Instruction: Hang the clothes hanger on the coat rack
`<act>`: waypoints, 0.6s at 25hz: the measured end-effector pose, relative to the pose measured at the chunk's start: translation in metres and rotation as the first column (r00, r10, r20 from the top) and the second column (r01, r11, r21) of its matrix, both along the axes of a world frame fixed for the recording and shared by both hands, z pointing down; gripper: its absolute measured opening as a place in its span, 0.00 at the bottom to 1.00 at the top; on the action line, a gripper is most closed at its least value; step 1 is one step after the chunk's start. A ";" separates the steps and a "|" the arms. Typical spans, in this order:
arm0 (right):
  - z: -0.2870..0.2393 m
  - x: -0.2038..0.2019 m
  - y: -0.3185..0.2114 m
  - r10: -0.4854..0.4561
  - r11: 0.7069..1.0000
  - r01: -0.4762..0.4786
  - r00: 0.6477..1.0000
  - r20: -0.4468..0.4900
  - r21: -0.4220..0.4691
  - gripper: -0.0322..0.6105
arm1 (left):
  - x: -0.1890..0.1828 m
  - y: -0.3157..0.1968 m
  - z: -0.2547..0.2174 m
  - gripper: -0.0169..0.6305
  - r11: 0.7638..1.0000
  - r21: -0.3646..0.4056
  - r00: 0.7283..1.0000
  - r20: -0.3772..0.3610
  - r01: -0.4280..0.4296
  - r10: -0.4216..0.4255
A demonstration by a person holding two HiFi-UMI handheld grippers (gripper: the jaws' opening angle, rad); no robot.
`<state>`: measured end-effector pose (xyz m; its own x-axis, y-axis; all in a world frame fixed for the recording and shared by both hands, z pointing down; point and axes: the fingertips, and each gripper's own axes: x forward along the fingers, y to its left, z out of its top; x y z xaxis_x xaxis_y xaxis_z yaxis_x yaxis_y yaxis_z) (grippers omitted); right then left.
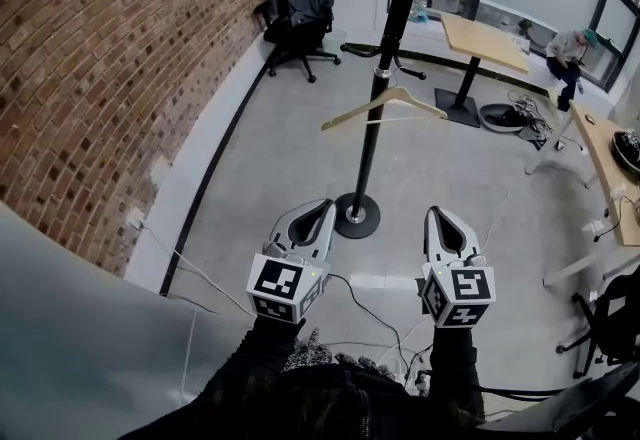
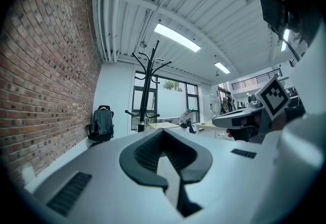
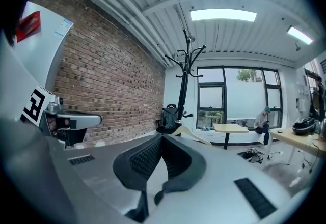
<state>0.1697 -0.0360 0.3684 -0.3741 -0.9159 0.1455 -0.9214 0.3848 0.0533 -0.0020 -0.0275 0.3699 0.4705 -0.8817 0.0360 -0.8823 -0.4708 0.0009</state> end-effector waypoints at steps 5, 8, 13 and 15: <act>0.009 0.004 0.024 -0.040 0.999 0.039 0.999 -0.031 -0.016 0.06 | 0.010 0.028 -0.002 0.04 1.000 -0.003 1.000 0.013 0.021 -0.021; 0.011 0.002 0.035 -0.071 0.997 0.070 0.996 -0.046 -0.024 0.06 | 0.011 0.043 0.000 0.04 0.999 -0.006 0.999 0.014 0.047 -0.047; 0.013 -0.005 0.055 -0.107 0.994 0.105 0.992 -0.061 -0.029 0.06 | 0.006 0.063 0.008 0.04 0.997 -0.022 0.997 0.011 0.074 -0.073; 0.014 -0.006 0.060 -0.111 0.994 0.109 0.991 -0.070 -0.031 0.06 | 0.004 0.070 0.010 0.04 0.997 -0.023 0.997 0.009 0.078 -0.078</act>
<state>0.1640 0.0243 0.3825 -0.4598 -0.8654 0.1994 -0.8678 0.4855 0.1062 0.0025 0.0423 0.3797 0.3997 -0.9146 0.0605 -0.9164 -0.4002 0.0041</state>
